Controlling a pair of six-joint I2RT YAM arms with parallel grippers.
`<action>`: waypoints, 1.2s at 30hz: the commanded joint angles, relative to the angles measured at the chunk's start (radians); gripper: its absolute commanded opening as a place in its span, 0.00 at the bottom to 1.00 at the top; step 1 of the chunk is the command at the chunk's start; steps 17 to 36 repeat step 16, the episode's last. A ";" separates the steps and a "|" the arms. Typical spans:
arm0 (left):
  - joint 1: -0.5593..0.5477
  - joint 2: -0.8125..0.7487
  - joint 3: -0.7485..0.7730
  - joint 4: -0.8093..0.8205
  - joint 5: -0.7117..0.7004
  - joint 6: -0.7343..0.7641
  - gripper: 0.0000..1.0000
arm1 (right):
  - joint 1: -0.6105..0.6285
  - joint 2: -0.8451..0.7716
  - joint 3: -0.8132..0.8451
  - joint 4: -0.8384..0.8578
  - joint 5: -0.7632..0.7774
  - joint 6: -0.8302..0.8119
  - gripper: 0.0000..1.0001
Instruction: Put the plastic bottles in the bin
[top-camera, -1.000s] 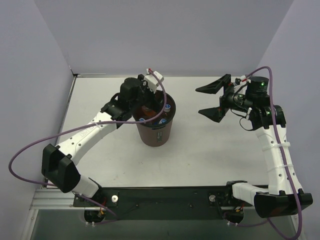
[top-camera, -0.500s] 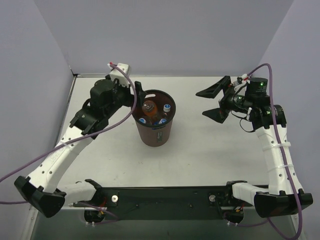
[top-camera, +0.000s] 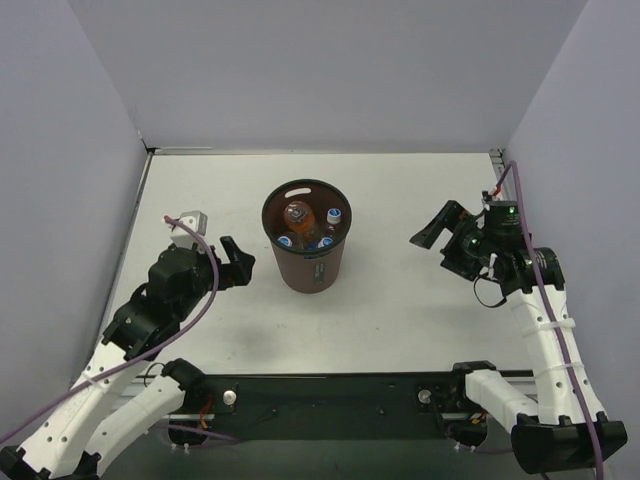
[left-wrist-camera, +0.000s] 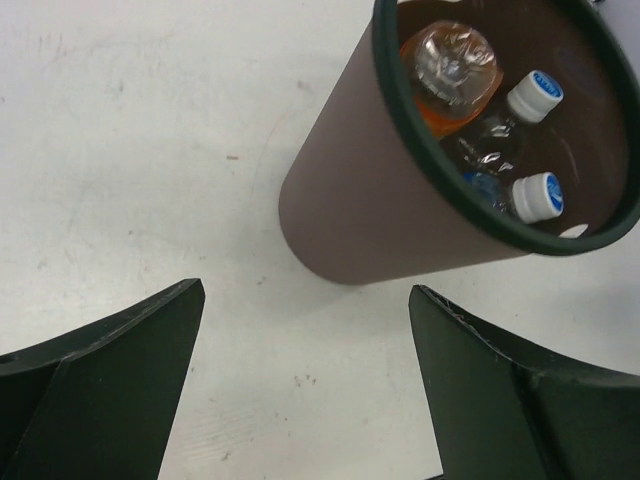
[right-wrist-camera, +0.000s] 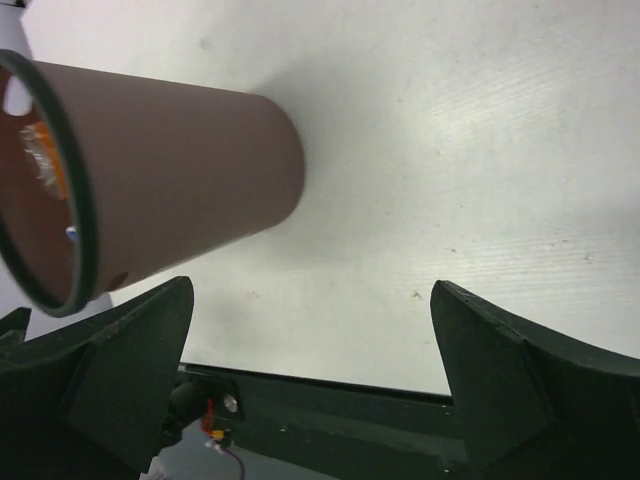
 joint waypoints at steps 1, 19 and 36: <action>0.004 -0.111 -0.116 -0.018 -0.016 -0.110 0.95 | 0.004 -0.065 -0.105 0.045 0.083 -0.063 1.00; 0.004 -0.143 -0.185 -0.020 0.026 -0.154 0.95 | 0.002 -0.114 -0.179 0.068 0.078 -0.058 1.00; 0.004 -0.143 -0.185 -0.020 0.026 -0.154 0.95 | 0.002 -0.114 -0.179 0.068 0.078 -0.058 1.00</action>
